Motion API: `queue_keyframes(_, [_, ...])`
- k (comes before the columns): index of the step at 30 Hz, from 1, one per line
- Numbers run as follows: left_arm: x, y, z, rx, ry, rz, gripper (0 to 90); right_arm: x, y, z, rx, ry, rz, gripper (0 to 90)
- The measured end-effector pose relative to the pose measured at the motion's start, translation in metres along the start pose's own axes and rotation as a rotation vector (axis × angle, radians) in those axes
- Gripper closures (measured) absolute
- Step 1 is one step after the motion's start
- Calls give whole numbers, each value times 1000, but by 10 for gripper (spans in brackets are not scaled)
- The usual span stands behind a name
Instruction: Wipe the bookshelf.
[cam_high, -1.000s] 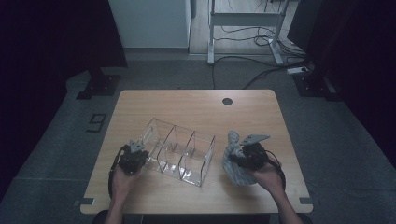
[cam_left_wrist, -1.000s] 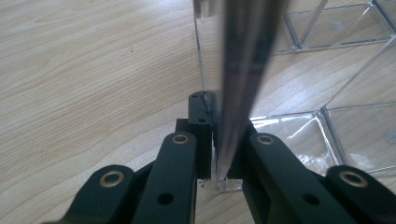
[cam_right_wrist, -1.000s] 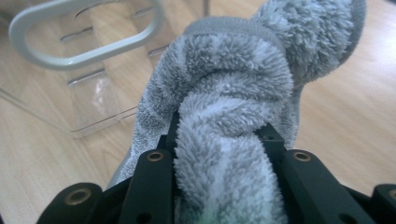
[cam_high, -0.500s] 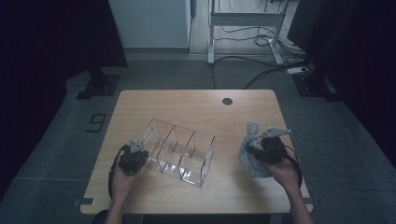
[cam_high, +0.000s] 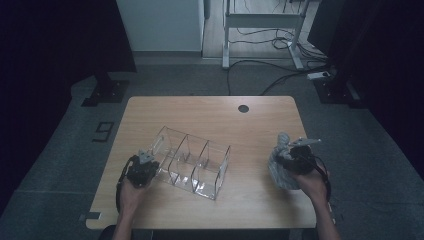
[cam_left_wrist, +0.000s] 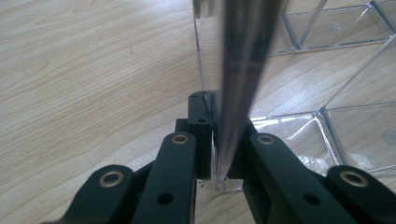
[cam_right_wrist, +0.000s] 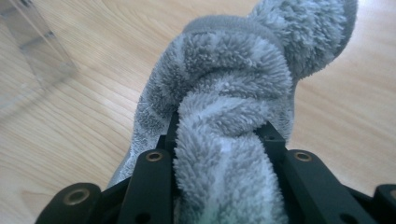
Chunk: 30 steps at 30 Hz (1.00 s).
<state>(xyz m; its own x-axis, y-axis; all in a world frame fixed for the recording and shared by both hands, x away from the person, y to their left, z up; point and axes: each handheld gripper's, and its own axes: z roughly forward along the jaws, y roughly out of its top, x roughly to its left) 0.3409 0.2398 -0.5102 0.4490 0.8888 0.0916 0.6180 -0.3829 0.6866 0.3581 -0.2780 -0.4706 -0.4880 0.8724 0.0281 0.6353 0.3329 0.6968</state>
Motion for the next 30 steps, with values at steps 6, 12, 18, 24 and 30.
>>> queue_keyframes(6, [0,0,-3,-5,5,5,820,-6,-11,22,51,28,20,628])
queue_keyframes(12, [0,0,-7,-24,9,7,716,-5,-19,40,111,35,-9,553])
queue_keyframes(18, [0,0,-15,-48,9,-5,602,-4,-16,42,126,59,-39,374])
queue_keyframes(24, [1,-1,-26,-57,-3,-11,569,2,-7,29,85,47,-84,315])
queue_keyframes(30, [3,-2,-38,-82,-6,-20,564,4,2,14,16,85,-70,294])
